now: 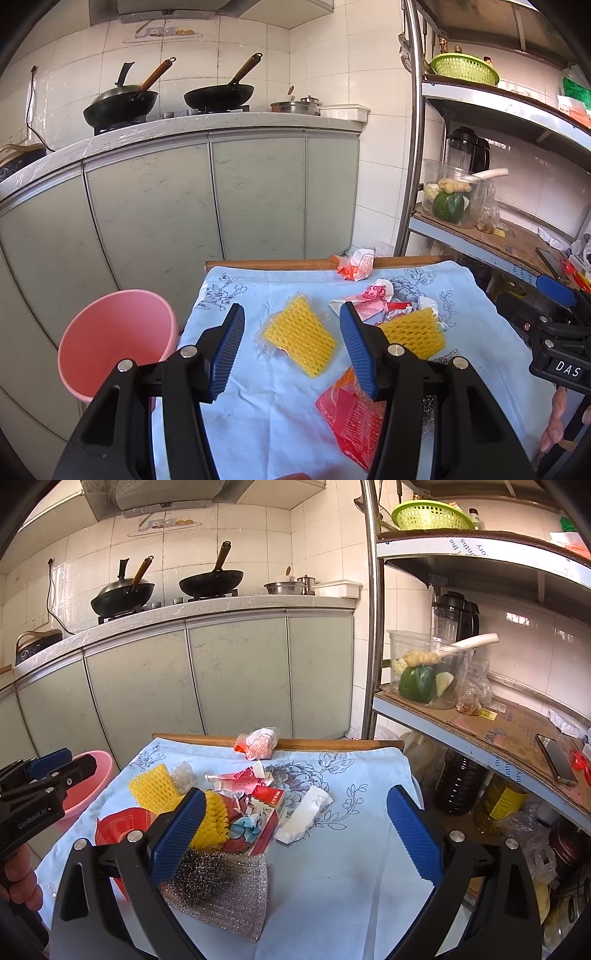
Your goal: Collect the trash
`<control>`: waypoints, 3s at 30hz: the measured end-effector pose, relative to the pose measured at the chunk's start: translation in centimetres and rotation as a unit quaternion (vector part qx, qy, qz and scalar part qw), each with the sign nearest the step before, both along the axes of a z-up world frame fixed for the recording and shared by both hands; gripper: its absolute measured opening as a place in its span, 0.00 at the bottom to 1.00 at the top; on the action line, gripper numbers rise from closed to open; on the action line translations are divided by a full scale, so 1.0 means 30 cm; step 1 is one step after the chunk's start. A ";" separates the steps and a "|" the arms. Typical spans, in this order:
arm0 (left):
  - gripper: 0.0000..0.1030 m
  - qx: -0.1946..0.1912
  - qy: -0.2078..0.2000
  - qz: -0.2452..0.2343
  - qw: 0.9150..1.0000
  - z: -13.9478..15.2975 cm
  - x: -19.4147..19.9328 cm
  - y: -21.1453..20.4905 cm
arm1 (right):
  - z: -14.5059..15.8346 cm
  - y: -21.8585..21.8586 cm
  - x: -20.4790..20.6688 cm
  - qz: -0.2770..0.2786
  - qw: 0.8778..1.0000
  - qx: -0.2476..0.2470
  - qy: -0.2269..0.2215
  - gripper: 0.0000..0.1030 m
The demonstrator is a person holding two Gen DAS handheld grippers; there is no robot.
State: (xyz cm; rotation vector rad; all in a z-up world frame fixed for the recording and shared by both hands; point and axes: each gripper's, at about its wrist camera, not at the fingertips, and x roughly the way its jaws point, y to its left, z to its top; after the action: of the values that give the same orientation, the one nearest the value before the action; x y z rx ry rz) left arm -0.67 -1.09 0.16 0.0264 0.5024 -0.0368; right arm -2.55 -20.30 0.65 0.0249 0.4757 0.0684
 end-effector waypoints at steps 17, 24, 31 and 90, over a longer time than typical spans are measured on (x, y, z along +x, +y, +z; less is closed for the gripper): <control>0.52 0.003 -0.002 -0.008 1.000 0.007 -0.016 -0.003 | -0.002 -0.004 -0.005 -0.002 1.000 0.001 0.001 0.96; 0.52 0.004 -0.004 -0.011 1.000 0.009 -0.025 -0.007 | -0.002 -0.003 -0.005 -0.002 1.000 0.001 0.001 0.96; 0.52 0.006 -0.006 -0.013 1.000 0.012 -0.028 -0.009 | -0.002 -0.003 -0.006 -0.003 1.000 0.002 0.001 0.96; 0.59 0.023 0.176 -0.192 0.965 -0.201 -0.286 0.106 | -0.017 0.079 -0.075 0.100 0.994 -0.007 0.036 0.96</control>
State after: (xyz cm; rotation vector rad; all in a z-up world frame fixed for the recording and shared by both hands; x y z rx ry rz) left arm -9.25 2.10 -5.86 0.1646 0.8495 -0.4159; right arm -4.80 -17.93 0.13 -0.0354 0.5499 0.2616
